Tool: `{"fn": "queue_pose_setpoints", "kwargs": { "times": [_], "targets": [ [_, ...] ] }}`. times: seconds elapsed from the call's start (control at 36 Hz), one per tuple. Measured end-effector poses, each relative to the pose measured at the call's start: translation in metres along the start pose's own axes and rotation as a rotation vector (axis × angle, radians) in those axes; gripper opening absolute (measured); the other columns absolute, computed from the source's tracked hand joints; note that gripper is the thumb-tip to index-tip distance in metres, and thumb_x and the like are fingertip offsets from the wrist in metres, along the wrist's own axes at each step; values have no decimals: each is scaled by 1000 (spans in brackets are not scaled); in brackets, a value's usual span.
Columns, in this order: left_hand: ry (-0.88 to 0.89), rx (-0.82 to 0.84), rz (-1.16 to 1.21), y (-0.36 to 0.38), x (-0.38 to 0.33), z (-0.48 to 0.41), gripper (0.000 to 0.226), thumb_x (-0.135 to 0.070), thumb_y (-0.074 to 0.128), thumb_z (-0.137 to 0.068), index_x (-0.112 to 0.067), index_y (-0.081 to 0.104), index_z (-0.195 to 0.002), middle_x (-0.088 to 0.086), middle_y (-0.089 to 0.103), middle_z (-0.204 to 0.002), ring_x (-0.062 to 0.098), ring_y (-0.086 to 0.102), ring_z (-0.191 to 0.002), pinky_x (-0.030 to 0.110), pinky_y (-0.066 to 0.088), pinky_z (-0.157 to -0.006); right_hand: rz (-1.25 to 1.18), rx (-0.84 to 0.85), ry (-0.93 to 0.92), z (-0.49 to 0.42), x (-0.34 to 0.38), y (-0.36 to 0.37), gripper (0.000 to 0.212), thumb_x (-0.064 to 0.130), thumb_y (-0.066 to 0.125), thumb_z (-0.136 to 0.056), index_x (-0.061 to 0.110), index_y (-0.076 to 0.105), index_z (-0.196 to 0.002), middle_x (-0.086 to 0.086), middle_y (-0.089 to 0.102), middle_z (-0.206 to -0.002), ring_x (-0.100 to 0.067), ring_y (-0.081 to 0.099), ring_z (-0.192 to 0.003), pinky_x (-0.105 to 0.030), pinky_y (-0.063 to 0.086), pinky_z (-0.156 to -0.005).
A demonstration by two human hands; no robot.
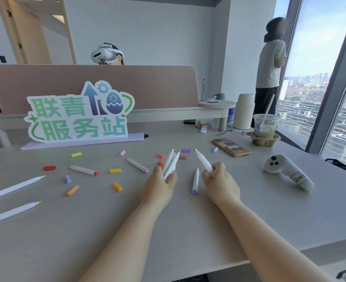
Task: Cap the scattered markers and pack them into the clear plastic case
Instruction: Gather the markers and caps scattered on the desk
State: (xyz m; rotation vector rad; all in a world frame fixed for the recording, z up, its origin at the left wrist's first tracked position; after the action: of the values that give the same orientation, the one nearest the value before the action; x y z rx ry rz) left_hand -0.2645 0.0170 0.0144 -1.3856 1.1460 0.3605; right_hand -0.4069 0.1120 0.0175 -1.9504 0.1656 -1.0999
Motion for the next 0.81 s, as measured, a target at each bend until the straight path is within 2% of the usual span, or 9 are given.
{"fn": "queue_pose_setpoints", "kwargs": {
  "times": [0.11,0.25,0.31,0.39,0.47,0.56,0.69,0.81],
  "targets": [
    [-7,-9,66,-10,4,6,27,-34,41,-98,-6,40,-98,11,49,-89,29,51,-72,33,38,-60,44,28,-24,4,8,4,34,50,40,-94,16,44,-97,2,57,-81,-25,52,-78,-31,34,-60],
    [-22,-99,33,-27,16,6,30,-34,41,-98,-5,39,-105,15,61,-96,37,56,-85,35,37,-63,152,82,-28,4,16,7,47,66,51,-83,21,46,-94,14,57,-65,-19,54,-78,-28,31,-56],
    [-23,-149,20,-37,21,7,27,-33,44,-98,-7,37,-101,17,61,-95,38,57,-85,34,36,-61,218,109,-21,3,19,7,49,69,57,-76,23,47,-88,12,59,-69,-20,56,-79,-28,32,-57],
    [-81,-173,27,-48,31,6,22,-31,48,-96,-11,40,-101,9,56,-86,33,52,-77,31,35,-61,291,142,19,-4,23,8,38,57,66,-72,24,53,-85,7,60,-79,-21,56,-80,-26,34,-58],
    [-138,-166,8,-50,37,2,20,-30,48,-95,-13,40,-101,5,53,-84,30,50,-75,30,38,-62,330,173,31,-12,23,9,28,46,60,-79,20,52,-88,4,58,-86,-23,55,-82,-26,35,-60],
    [-169,-174,-69,-46,36,-3,23,-35,46,-96,-14,37,-97,3,51,-86,28,48,-77,31,36,-63,349,184,3,-16,24,10,24,43,52,-86,20,50,-89,2,53,-86,-24,51,-82,-27,36,-64],
    [-217,-238,-135,-44,33,-19,23,-35,44,-96,-14,36,-94,6,59,-99,26,47,-79,31,34,-65,215,73,-30,-27,26,20,27,40,46,-89,13,51,-88,-2,54,-80,-27,51,-77,-30,34,-61],
    [-267,-262,-263,-41,34,-41,28,-37,44,-95,-14,45,-110,4,62,-108,29,59,-95,31,35,-65,166,-6,-106,-38,34,32,29,37,42,-92,9,48,-85,-5,55,-75,-29,49,-71,-32,33,-58]
  ]
}}
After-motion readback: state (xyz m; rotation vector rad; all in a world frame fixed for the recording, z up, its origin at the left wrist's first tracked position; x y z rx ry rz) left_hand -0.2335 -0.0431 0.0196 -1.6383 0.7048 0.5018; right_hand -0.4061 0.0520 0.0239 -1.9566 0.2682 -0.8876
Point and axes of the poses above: each hand's wrist, its own z-axis away from the middle knuckle, its own y-axis out of the palm, x = y × z, the point moved 2 cm from there along -z, towards the middle knuckle
